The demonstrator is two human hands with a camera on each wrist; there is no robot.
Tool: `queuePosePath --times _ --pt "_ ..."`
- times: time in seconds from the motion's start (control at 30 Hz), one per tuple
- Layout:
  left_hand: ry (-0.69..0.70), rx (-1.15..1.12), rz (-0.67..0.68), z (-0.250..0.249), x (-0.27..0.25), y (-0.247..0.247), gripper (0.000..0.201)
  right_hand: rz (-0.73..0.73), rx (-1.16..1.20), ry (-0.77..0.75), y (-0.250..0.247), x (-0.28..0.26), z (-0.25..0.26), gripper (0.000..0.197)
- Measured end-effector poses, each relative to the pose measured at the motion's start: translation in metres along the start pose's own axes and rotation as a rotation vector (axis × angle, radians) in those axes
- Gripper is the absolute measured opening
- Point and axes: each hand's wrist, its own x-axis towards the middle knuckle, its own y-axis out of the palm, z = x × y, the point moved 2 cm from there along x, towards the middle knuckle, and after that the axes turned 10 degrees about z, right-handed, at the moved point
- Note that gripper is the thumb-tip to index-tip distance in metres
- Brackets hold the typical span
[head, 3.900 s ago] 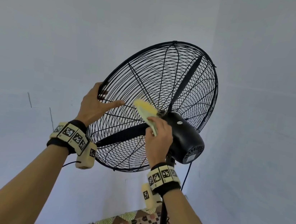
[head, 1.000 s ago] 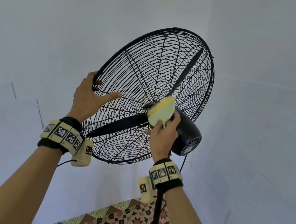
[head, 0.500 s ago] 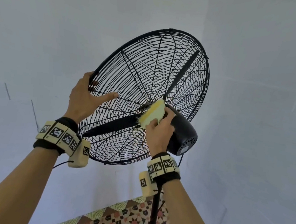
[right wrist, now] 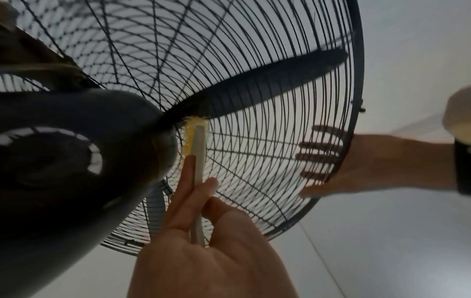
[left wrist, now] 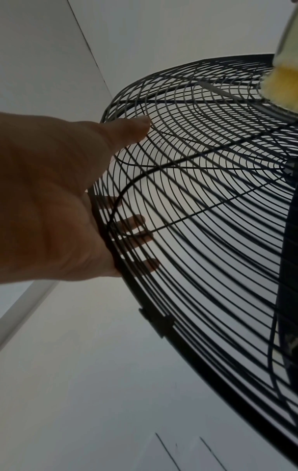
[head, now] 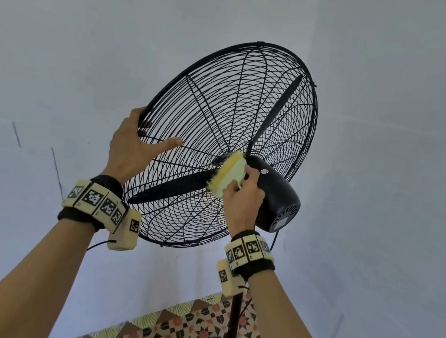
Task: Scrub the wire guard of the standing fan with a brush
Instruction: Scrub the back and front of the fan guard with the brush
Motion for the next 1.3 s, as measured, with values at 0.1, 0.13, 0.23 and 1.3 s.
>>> queuePosePath --times 0.1,0.13,0.23,1.3 --pt "-0.007 0.001 0.001 0.003 0.0 -0.002 0.105 0.055 0.099 0.044 0.002 -0.009 -0.012 0.043" --pt "-0.006 0.003 0.002 0.002 0.0 -0.002 0.105 0.044 0.158 0.059 -0.001 -0.01 -0.014 0.043" --pt "0.004 0.006 0.0 0.0 0.002 0.001 0.105 -0.036 0.333 0.092 -0.011 -0.005 -0.014 0.038" --pt "0.0 0.02 -0.008 0.008 0.0 -0.001 0.108 -0.128 1.342 0.412 0.03 -0.025 0.004 0.03"
